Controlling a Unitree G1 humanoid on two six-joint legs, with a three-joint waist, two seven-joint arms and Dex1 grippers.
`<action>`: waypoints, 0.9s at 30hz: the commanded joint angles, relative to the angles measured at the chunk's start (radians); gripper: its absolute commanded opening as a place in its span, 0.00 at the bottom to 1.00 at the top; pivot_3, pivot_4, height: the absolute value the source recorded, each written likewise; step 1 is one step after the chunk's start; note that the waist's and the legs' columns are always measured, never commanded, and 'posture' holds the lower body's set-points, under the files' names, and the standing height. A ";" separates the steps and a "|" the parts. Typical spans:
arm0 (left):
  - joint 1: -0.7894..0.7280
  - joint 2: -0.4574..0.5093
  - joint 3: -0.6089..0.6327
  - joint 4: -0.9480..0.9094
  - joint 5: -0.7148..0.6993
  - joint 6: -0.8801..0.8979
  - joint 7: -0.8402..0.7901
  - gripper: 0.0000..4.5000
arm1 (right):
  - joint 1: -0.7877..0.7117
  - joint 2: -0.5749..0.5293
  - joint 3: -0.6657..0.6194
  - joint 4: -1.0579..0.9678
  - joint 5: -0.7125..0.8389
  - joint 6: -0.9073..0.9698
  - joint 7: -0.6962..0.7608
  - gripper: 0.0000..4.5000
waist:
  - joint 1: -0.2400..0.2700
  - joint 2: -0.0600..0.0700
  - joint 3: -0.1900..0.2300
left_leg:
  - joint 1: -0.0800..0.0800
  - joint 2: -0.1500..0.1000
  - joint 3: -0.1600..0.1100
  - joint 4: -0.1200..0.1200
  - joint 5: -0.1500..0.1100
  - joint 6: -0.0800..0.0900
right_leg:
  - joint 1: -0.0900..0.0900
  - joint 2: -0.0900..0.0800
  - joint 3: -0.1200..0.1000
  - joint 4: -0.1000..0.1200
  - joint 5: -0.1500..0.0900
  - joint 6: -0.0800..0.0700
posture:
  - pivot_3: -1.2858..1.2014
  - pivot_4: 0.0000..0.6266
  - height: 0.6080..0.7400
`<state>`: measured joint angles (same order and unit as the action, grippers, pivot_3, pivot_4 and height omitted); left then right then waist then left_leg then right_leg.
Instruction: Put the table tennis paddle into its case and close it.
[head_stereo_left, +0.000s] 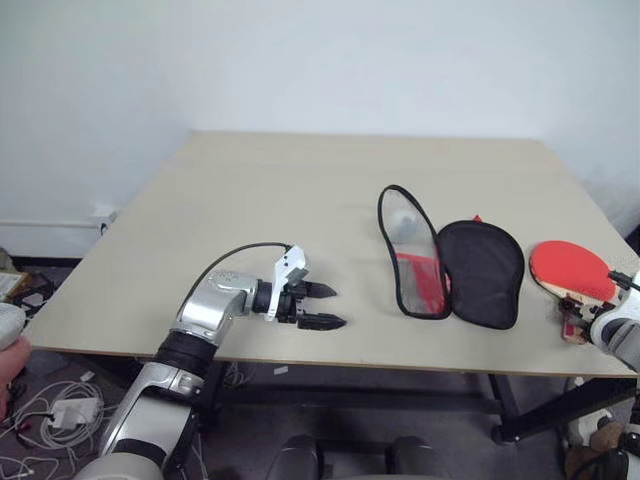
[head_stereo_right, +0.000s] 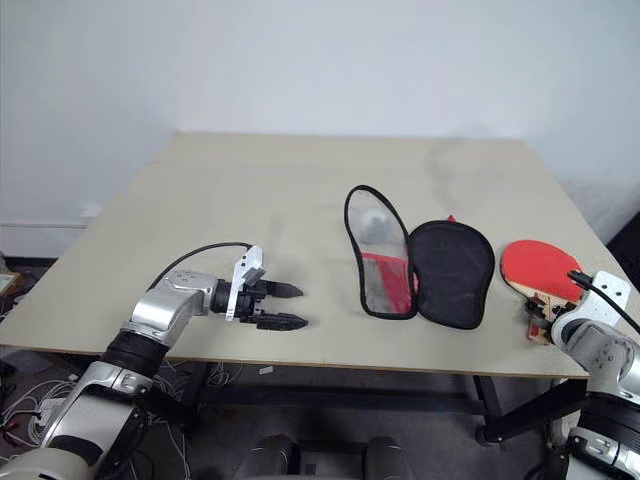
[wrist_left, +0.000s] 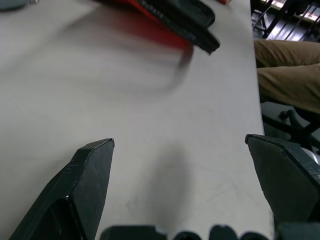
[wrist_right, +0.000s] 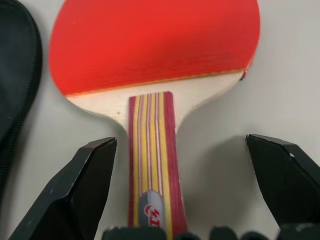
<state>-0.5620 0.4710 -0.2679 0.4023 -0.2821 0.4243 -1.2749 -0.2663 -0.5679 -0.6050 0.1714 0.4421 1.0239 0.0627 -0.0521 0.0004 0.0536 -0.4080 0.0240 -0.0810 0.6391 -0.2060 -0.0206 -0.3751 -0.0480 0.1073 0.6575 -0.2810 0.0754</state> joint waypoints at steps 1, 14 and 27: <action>-0.035 -0.008 0.008 0.007 0.014 -0.035 -0.015 1.00 | -0.024 -0.025 0.012 0.025 -0.019 0.007 0.003 1.00 | 0.000 0.000 0.000 | 0.000 0.000 0.000 0.000 0.000 0.000 | 0.000 0.000 0.000 0.000 0.000 0.000 | 0.52 0.00 1.00; -0.046 -0.043 0.022 0.063 0.043 -0.081 -0.015 1.00 | -0.069 -0.022 0.098 0.109 -0.092 0.013 0.014 0.25 | -0.001 -0.005 -0.002 | 0.000 0.000 -0.001 0.000 0.000 0.000 | 0.001 0.001 0.000 0.000 0.000 0.000 | 0.52 0.00 1.00; -0.053 -0.056 0.024 0.131 0.057 -0.135 -0.024 1.00 | -0.269 0.056 0.114 -0.099 -0.109 0.071 -0.126 0.25 | -0.007 0.000 -0.002 | 0.001 0.000 0.005 -0.002 0.000 0.000 | -0.003 0.001 0.006 0.001 0.000 0.000 | 0.52 0.00 1.00</action>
<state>-0.5792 0.4210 -0.2573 0.5346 -0.2277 0.3112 -1.2893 -0.4664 -0.5197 -0.4947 0.1761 0.3139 1.0887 -0.0451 -0.0588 0.0007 0.0515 -0.4074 0.0244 -0.0747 0.6366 -0.2057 -0.0200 -0.3794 -0.0471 0.1146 0.6594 -0.2807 0.0757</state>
